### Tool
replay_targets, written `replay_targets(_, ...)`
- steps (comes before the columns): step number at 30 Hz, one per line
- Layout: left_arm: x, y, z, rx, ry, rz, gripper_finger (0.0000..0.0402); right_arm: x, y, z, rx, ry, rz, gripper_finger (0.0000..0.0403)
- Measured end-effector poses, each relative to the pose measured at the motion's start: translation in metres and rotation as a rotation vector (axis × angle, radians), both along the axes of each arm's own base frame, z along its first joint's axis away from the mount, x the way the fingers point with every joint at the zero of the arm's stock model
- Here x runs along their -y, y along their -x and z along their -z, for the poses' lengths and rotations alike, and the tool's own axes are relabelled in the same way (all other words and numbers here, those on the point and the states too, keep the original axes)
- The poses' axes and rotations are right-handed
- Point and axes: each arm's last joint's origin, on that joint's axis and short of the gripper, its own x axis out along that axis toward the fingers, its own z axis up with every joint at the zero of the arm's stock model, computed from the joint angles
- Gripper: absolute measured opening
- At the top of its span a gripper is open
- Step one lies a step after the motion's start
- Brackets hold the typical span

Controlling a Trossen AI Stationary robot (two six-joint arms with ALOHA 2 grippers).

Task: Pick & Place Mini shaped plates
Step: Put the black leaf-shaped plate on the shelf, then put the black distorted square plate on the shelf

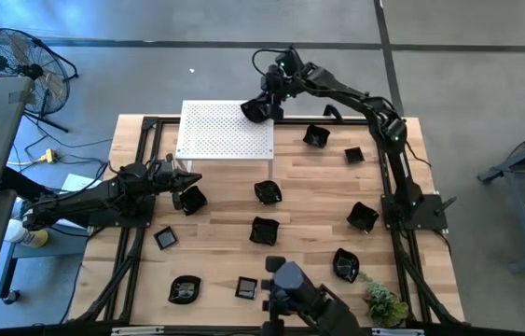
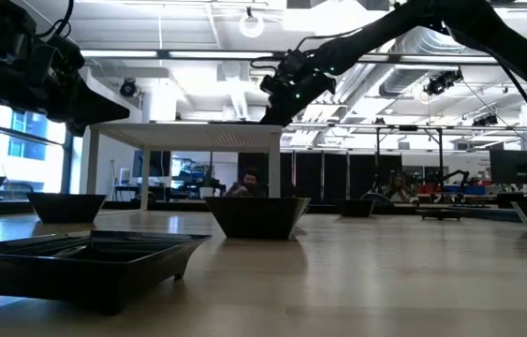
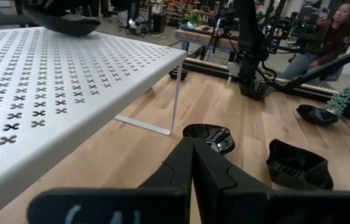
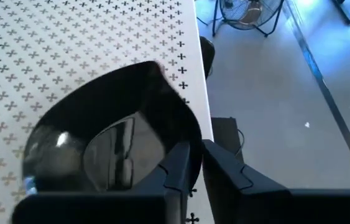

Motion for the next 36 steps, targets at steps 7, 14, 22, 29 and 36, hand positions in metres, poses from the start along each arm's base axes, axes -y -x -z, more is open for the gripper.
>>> replay_targets(7,0.000,0.000,0.000,-0.007,-0.023,0.002,0.0001,-0.001,-0.004,-0.003,0.029,0.024,-0.003,0.0085)
replay_targets(14,0.000,0.000,0.000,-0.011,-0.021,0.002,0.0001,-0.024,-0.002,-0.035,0.006,0.109,0.040,0.0053)
replay_targets(22,0.001,0.000,0.001,-0.017,0.018,0.020,0.0001,-0.083,0.000,-0.064,-0.077,0.022,-0.104,0.0006)
replay_targets(29,0.000,-0.004,0.006,-0.076,0.049,0.044,0.0001,-0.131,-0.025,-0.058,-0.109,0.046,-0.213,0.0001)
replay_targets(36,0.000,-0.008,0.014,-0.157,0.073,0.053,0.0001,-0.166,-0.017,-0.041,0.113,0.087,-0.184,0.0001)
